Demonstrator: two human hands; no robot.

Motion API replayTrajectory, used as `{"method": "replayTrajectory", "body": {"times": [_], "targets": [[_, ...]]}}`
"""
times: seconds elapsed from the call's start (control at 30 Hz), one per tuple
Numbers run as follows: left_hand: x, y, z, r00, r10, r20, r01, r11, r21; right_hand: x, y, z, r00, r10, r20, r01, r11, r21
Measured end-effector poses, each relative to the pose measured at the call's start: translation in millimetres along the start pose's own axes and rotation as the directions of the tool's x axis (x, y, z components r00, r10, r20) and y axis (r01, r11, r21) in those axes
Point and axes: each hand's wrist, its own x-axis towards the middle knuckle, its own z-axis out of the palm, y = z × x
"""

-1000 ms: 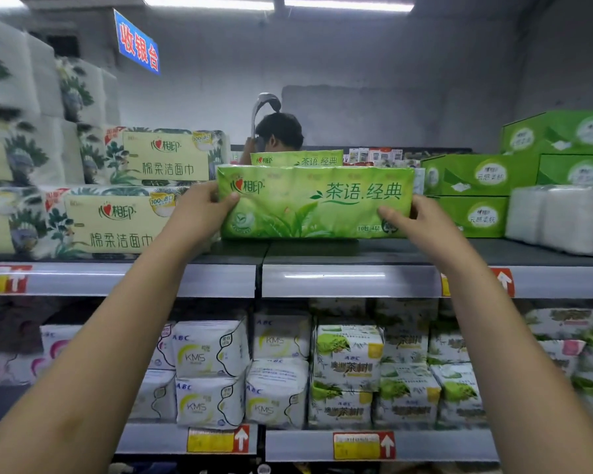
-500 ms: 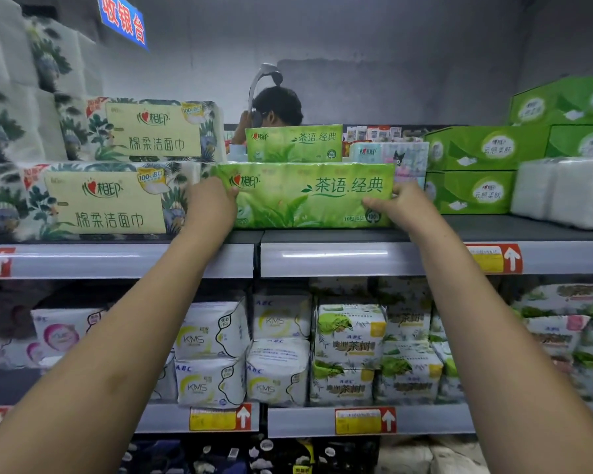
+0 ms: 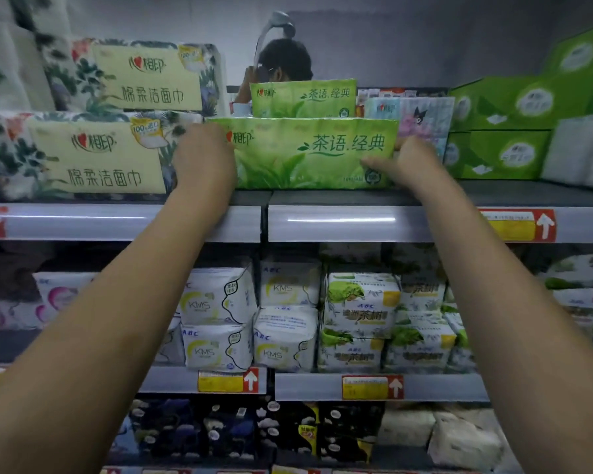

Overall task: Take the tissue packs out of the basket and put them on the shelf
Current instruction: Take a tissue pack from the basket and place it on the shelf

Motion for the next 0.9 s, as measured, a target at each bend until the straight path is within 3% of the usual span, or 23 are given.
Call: {"method": "replayTrajectory", "body": {"times": [0.37,0.53,0.73,0.9], "targets": [[1.9,-11.4,18.7,0.993,0.028,-0.112,-0.053,0.972,-0.231,6.1,-0.9,4.9,0.996,-0.083,0.031,0.086,0.985,-0.148],[1.1,-11.6,23.5,0.991,0.019,-0.131,-0.053,0.964,-0.260,7.2,3.1,9.8,0.989,-0.145,0.000,0.141,0.962,-0.235],[-5.2,-10.8,17.5,0.990,0.026,-0.138,-0.064,0.958,-0.281,3.7,1.8,10.9,0.993,-0.117,0.002,0.112,0.946,-0.304],[-29.8,-6.4,1.2,0.942,0.046,-0.333,-0.136,0.958,-0.252,-9.1,-4.4,11.0,0.964,-0.195,-0.179,0.119,0.924,-0.362]]}}
